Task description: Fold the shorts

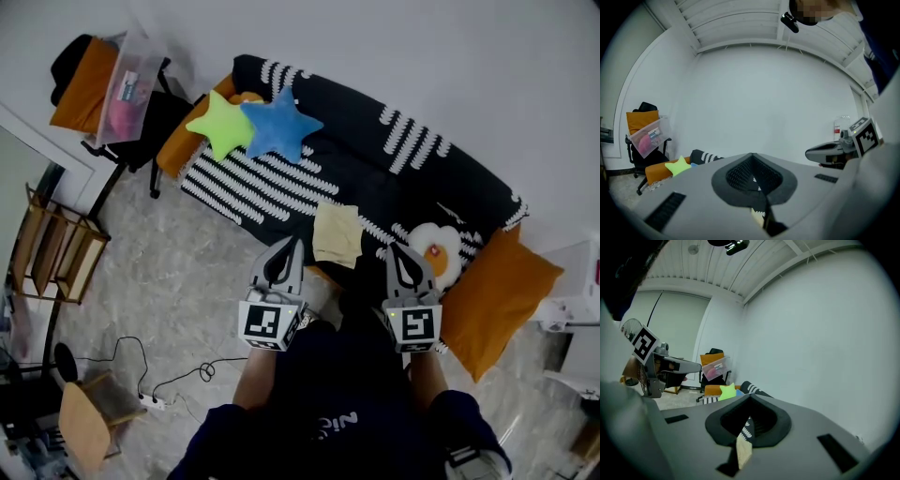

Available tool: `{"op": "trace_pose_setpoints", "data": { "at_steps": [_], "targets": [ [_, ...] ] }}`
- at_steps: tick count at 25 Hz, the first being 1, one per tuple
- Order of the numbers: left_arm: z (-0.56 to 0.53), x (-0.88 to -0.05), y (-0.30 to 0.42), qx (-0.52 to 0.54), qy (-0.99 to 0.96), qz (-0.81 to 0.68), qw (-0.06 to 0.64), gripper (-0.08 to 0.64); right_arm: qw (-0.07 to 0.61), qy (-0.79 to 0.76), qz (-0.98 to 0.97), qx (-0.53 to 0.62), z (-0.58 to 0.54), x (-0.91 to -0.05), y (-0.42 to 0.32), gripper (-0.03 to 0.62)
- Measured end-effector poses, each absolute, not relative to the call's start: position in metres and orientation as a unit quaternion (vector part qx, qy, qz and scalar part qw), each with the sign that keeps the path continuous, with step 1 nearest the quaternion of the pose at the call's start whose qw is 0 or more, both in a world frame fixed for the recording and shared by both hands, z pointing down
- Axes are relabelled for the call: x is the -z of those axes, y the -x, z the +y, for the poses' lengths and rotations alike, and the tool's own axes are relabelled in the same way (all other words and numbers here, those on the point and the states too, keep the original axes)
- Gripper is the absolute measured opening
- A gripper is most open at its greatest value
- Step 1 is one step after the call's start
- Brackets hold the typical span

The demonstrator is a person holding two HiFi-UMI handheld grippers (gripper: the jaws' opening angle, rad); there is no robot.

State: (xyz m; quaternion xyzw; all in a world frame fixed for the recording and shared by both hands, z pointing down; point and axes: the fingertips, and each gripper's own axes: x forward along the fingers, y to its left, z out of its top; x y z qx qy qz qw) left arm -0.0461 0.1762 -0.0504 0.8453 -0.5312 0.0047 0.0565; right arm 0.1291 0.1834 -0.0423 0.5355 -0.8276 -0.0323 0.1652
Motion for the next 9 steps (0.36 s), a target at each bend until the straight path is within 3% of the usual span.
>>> {"op": "trace_pose_setpoints", "data": {
  "at_steps": [9],
  "targets": [
    [0.158, 0.041, 0.039, -0.014, -0.838, -0.540, 0.072, 0.002, 0.181, -0.529, -0.829, 0.034, 0.160, 0.036, -0.139, 0.008]
  ]
}}
